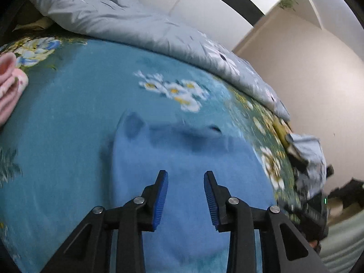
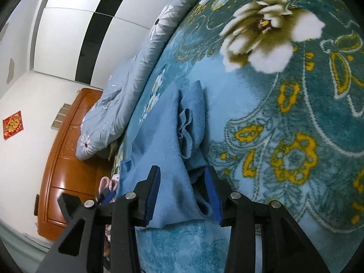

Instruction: Fold clothes

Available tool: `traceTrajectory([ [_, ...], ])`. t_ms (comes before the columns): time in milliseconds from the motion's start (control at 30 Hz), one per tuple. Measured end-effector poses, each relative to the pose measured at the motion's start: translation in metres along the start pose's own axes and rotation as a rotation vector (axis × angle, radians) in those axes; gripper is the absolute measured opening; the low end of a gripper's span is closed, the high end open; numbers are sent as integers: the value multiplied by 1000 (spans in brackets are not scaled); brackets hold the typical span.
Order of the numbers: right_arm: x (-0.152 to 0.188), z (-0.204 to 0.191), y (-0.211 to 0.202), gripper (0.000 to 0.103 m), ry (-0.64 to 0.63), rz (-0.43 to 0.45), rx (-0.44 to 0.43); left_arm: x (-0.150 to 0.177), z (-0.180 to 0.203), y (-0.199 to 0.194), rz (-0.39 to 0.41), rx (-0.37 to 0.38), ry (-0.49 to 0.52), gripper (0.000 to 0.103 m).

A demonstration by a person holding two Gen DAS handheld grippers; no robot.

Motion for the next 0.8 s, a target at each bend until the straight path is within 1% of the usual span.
traceTrajectory([
  [33,-1,0,1,42,-1,-2,2,-8,-11,2,9,-25,-25,42],
  [100,-1,3,0,42,1,-2,8,-21,-37,8,15,-93,-70,43],
  [133,-2,5,-1,42,6,-2,12,-24,-46,12,9,-110,-85,43],
  [167,-3,8,0,42,11,-3,13,-27,-55,16,-2,-110,-101,43],
  [267,-4,12,5,42,26,-13,17,-31,-70,31,-40,-69,-138,43],
  [300,-5,13,8,42,31,-17,19,-33,-73,36,-50,-66,-144,43],
  [333,-5,13,8,42,30,-19,20,-35,-76,40,-56,-81,-145,43],
  [467,-6,13,9,42,28,-24,17,-42,-88,50,-64,-220,-124,43],
  [500,-6,14,8,42,31,-24,13,-42,-92,51,-70,-222,-139,43],
  [567,-6,15,8,42,37,-24,6,-40,-95,48,-68,-200,-169,43],
  [667,-6,13,8,42,27,-24,6,-35,-82,25,-19,-160,-170,43],
  [700,-6,13,8,42,21,-24,6,-31,-72,18,-6,-121,-157,43],
  [767,-5,11,11,42,17,-29,0,-20,-44,3,11,-5,-115,43],
  [800,-5,10,13,42,16,-31,-4,-15,-31,0,7,47,-93,44],
])
Point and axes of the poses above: each gripper's, at about its wrist camera, not at the fingertips, and y roughly the way its jaws point, z to its right, x to its underside, the point moved 4 cm from there along y, roughly the way its jaws point, and after that the axes turned 3 degrees about x, right-handed, at the moved point
